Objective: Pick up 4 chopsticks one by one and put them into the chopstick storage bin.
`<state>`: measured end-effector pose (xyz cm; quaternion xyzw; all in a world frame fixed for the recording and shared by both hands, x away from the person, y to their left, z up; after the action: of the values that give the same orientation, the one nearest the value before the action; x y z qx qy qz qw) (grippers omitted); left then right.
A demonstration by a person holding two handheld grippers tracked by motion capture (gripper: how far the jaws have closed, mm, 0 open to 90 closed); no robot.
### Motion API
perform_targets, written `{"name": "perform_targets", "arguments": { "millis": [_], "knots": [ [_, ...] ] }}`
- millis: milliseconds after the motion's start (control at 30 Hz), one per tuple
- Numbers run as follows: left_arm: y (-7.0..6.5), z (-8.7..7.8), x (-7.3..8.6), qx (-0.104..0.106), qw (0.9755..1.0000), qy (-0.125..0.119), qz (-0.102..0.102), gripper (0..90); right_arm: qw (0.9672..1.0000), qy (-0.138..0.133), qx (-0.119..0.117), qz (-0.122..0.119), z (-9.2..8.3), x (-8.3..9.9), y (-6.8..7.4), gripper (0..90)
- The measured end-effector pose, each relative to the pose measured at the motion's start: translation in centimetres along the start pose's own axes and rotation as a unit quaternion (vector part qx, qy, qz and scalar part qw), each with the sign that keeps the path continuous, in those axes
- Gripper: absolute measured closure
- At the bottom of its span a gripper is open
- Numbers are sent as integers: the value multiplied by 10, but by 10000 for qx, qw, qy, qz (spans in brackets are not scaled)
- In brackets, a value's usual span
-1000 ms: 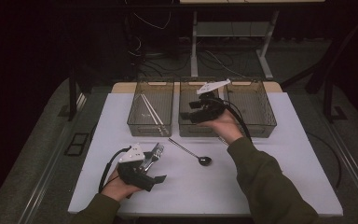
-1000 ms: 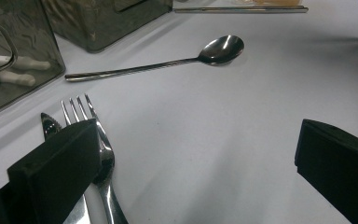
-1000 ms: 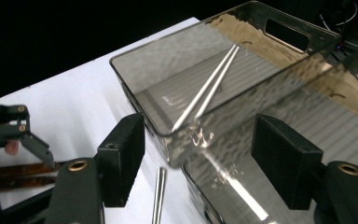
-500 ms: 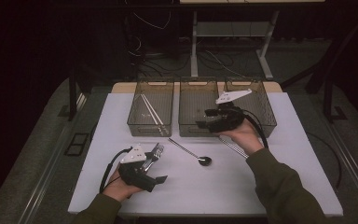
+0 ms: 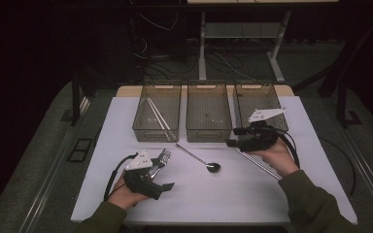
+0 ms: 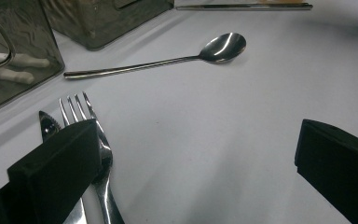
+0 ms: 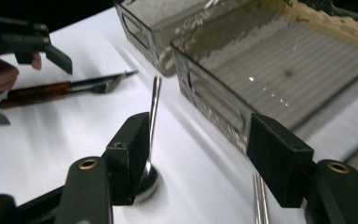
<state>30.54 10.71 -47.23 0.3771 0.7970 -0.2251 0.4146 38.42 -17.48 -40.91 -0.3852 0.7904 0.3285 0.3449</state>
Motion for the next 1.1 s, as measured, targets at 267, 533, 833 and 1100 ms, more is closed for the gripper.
{"name": "perform_targets", "arguments": {
  "millis": [267,533,833,1100],
  "knots": [
    [0,0,0,-8,10000,-4,24,0,9997,86,218,16,-23,26,0,475],
    [0,-1,-1,-3,10000,-34,-21,0,9987,158,426,222,-44,53,-4,600],
    [0,-2,-1,-4,10000,-50,-25,0,9971,390,608,221,-59,78,-9,652],
    [0,-1,-1,-5,10000,-43,-32,0,9960,582,624,276,-68,102,-12,667]
  ]
}}
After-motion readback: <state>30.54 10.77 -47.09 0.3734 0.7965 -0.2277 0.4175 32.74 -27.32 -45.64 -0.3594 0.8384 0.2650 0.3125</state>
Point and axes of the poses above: each handheld gripper's, and its own axes: z roughly forward along the jaws, x roughly out of its underside, y roughly to its left, the point moved 7 cm from there along z, roughly forward along the jaws, and after that the axes turned 8 degrees about -x, right-handed, at the moved point
